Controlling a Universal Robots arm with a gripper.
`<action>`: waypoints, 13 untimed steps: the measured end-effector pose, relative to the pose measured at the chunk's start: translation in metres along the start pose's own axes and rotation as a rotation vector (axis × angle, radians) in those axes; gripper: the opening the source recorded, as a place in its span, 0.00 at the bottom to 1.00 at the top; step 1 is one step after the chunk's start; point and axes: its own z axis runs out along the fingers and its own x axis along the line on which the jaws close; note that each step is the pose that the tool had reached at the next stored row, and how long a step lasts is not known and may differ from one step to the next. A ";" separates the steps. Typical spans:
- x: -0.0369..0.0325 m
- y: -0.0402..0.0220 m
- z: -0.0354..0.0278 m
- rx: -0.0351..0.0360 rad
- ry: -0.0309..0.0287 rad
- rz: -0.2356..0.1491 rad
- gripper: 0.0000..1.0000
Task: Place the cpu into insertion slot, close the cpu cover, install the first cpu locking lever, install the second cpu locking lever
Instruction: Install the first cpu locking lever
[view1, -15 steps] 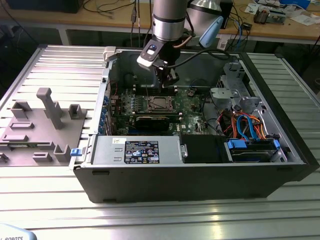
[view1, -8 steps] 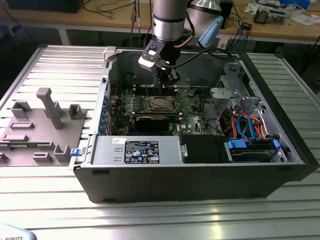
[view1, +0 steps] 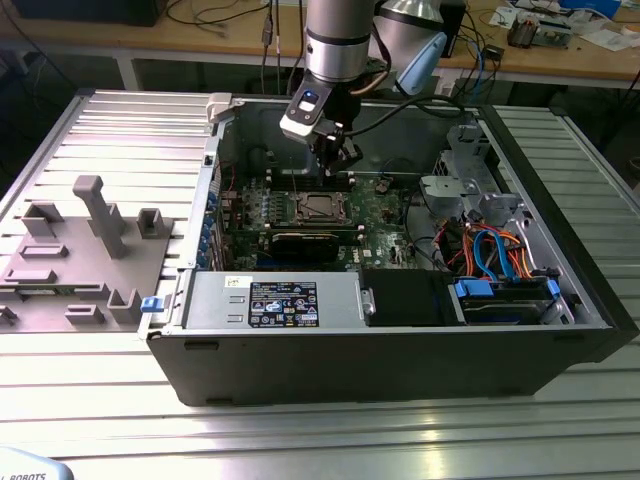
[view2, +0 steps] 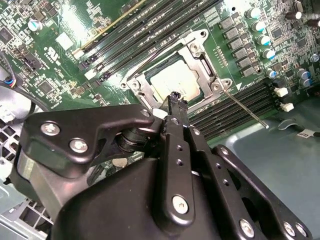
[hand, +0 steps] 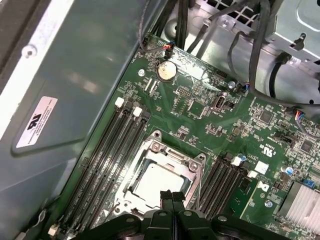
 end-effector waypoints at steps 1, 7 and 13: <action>0.0000 0.0000 0.0000 0.0001 -0.0008 -0.007 0.11; 0.0003 0.0002 0.0000 0.0008 -0.0048 -0.038 0.11; 0.0010 0.0006 0.0000 0.0015 -0.0124 -0.111 0.11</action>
